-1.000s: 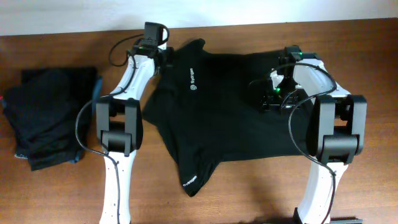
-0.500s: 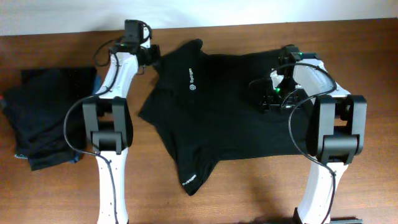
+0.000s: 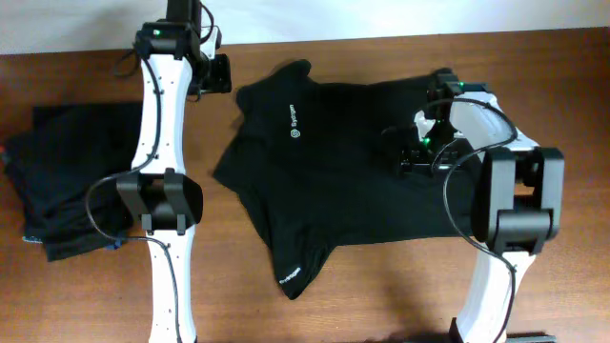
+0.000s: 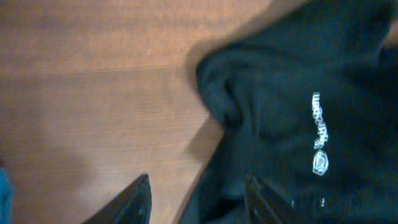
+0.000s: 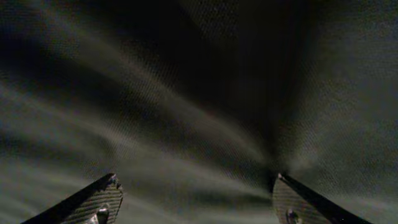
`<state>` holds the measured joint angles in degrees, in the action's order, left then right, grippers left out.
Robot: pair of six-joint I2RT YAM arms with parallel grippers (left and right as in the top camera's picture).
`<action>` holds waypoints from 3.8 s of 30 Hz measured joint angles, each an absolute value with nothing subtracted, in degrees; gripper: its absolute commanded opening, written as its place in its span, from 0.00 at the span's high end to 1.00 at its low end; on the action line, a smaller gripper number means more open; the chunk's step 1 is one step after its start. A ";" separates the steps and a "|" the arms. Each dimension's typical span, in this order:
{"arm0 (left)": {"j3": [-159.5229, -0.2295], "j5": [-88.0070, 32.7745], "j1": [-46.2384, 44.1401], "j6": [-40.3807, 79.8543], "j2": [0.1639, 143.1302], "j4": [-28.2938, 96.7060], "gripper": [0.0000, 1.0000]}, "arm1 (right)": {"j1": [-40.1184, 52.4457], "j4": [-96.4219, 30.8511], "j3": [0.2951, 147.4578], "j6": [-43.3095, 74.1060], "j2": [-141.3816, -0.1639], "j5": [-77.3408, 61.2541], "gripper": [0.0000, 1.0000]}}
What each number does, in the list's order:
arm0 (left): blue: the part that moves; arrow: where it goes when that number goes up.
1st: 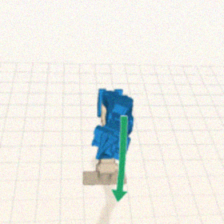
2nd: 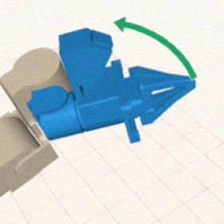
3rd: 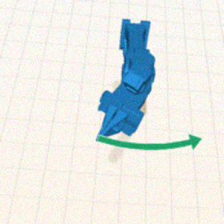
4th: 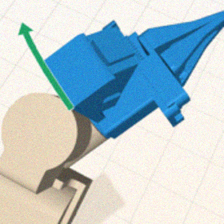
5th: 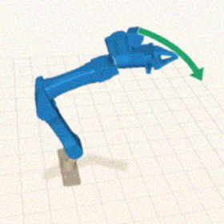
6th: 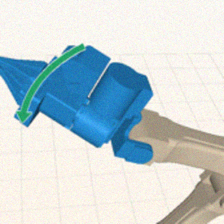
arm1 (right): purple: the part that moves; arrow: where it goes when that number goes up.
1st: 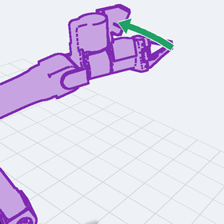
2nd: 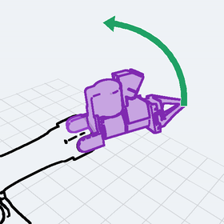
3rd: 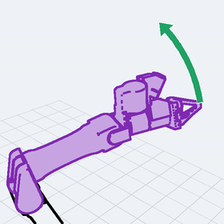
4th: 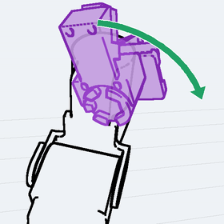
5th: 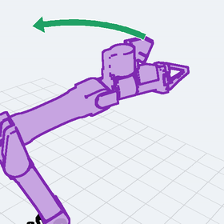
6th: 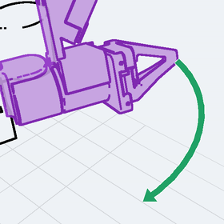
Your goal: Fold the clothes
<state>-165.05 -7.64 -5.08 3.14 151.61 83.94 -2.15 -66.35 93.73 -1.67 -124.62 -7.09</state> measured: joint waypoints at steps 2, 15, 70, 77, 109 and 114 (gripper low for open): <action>-167.98 -6.09 -5.45 0.84 151.61 89.14 0.55 | -2.61 -66.32 93.67 -1.54 -120.86 -7.11 0.13; -171.26 -0.51 -7.86 -3.05 145.53 96.62 0.55 | -17.78 -81.03 94.65 -1.48 -100.57 -7.77 0.02; -57.89 -21.93 -27.05 5.91 100.60 57.14 0.39 | -20.34 -75.77 67.57 6.04 -79.44 -8.45 0.01; -57.84 -23.22 -27.03 6.35 103.77 56.27 0.40 | -20.34 -76.12 67.57 6.00 -79.44 -8.45 0.01; -57.84 -26.17 -22.46 9.78 104.62 54.41 0.46 | -20.34 -77.08 67.57 5.98 -79.44 -8.45 0.01; -57.84 -26.70 -22.46 11.53 104.73 53.06 0.44 | -20.34 -77.08 67.59 5.76 -79.44 -8.45 0.01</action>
